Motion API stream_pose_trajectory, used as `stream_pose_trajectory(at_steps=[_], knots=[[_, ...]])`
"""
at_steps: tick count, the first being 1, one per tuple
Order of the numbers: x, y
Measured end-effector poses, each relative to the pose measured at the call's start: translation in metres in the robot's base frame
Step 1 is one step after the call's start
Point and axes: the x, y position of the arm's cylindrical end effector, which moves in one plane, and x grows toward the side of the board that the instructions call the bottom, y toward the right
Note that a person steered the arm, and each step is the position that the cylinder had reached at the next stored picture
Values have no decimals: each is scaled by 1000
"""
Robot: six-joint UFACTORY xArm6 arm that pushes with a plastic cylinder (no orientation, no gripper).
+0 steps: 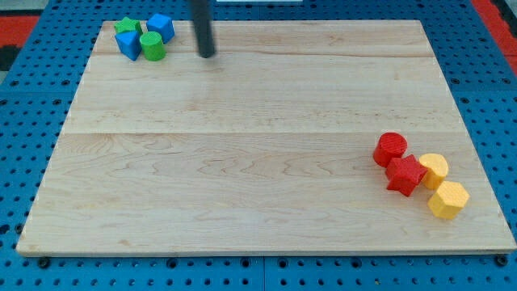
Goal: Move the yellow hexagon slightly left
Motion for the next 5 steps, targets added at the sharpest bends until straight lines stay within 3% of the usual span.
stream_pose_trajectory(at_steps=[2, 3, 5], knots=[[10, 246], [46, 361], [169, 389]])
